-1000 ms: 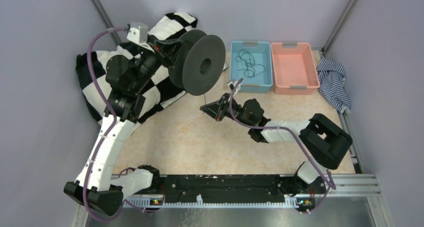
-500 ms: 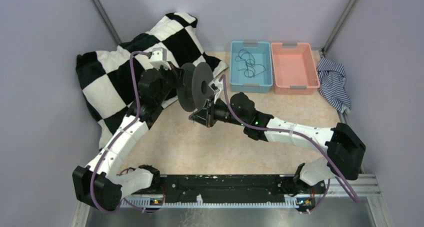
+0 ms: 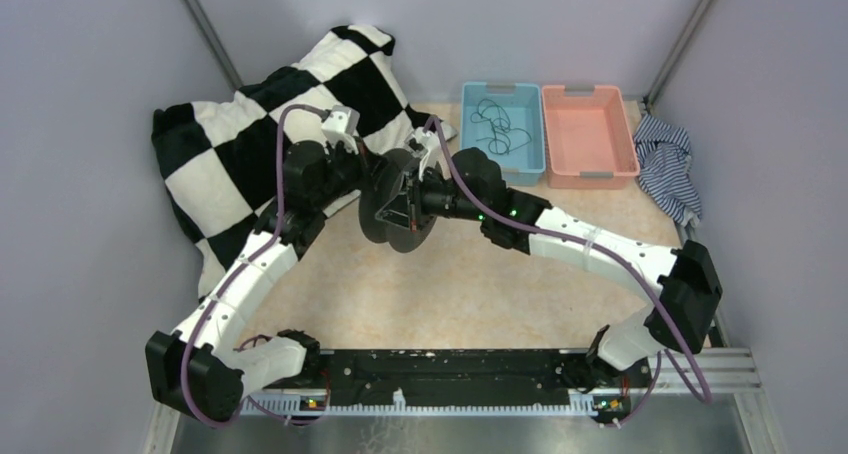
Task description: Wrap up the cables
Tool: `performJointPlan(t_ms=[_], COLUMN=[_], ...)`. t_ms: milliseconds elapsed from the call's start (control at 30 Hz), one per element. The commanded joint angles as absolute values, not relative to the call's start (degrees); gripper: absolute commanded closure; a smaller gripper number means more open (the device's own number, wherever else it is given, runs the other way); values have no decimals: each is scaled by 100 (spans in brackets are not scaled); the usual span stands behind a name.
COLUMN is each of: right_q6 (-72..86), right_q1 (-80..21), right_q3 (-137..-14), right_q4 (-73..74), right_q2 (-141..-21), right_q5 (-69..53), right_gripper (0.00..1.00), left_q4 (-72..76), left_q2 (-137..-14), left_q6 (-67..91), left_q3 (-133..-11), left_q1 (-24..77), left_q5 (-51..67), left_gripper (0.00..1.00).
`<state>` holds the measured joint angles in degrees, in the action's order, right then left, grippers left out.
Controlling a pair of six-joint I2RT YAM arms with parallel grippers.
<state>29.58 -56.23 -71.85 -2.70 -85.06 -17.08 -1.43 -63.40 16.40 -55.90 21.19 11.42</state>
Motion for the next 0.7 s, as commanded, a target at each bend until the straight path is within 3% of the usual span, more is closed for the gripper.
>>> performJointPlan(t_ms=[0,667], right_q6=[2697,1734], right_q1=[-5420,-4535], right_q3=[-7698,-7746], right_q4=[242,1866], right_q2=[-8518,-7992], right_q5=[-1936,-2707], right_gripper=[100,100], left_q4=[-163,-1231], left_q2=[-6155,-6722], left_q6=[1126,-247], left_q3=[-5784,-6617], left_q1=[2149,2135], left_q5=[1959,4120], left_gripper=[100,100])
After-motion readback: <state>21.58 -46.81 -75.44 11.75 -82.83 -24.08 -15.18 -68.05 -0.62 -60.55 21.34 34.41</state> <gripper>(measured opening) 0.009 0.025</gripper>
